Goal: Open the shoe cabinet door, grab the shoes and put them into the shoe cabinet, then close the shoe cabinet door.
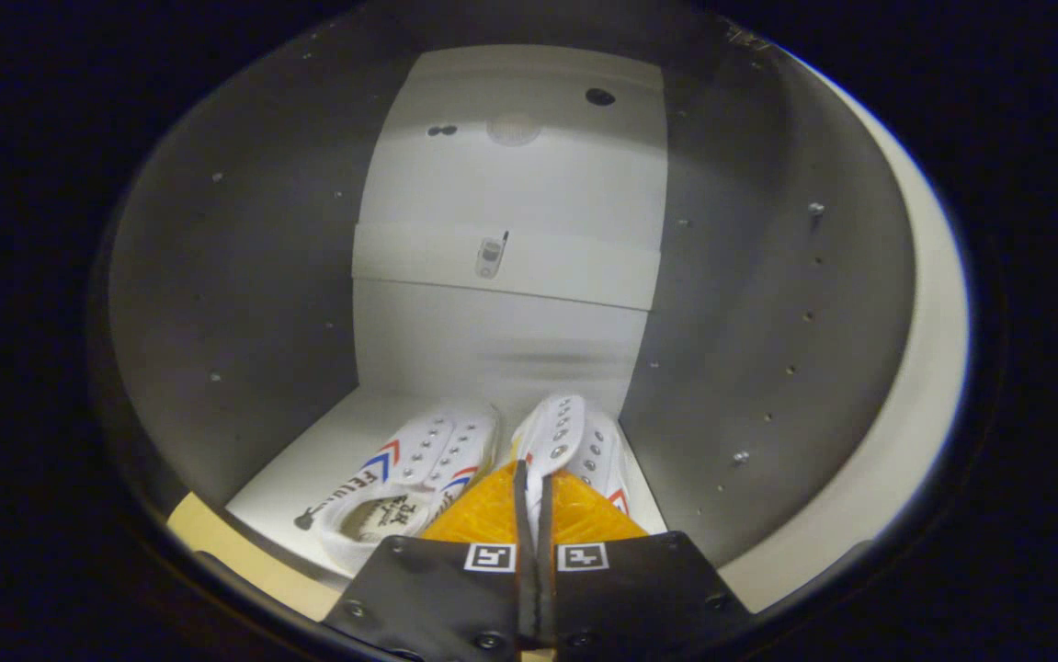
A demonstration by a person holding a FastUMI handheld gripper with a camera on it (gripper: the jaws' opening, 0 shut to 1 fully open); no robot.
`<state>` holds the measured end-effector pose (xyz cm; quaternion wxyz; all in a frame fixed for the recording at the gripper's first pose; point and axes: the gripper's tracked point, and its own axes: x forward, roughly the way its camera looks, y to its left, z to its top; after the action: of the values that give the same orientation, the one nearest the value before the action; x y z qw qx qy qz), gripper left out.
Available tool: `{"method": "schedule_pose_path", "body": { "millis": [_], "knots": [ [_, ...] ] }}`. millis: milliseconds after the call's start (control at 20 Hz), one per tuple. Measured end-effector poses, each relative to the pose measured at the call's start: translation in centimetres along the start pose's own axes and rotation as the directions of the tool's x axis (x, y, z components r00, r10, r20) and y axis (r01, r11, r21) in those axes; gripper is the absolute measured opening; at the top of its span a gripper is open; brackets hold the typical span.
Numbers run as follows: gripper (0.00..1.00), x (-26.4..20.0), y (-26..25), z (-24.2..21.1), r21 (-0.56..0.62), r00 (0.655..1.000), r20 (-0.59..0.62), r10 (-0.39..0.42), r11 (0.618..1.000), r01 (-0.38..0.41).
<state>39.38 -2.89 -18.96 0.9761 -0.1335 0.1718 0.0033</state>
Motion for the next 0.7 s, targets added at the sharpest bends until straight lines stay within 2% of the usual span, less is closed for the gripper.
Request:
{"method": "schedule_pose_path", "body": {
  "millis": [150,350,700],
  "knots": [
    [0.02,3.0,0.5,-1.2,-0.024,0.999,-0.042,0.024,0.999,-0.025],
    [0.02,4.7,1.1,-1.4,-0.098,0.999,-0.03,0.032,0.995,-0.035],
    [0.03,5.1,1.0,-1.8,-0.023,0.997,-0.06,0.054,0.998,-0.056]
  ]
}}
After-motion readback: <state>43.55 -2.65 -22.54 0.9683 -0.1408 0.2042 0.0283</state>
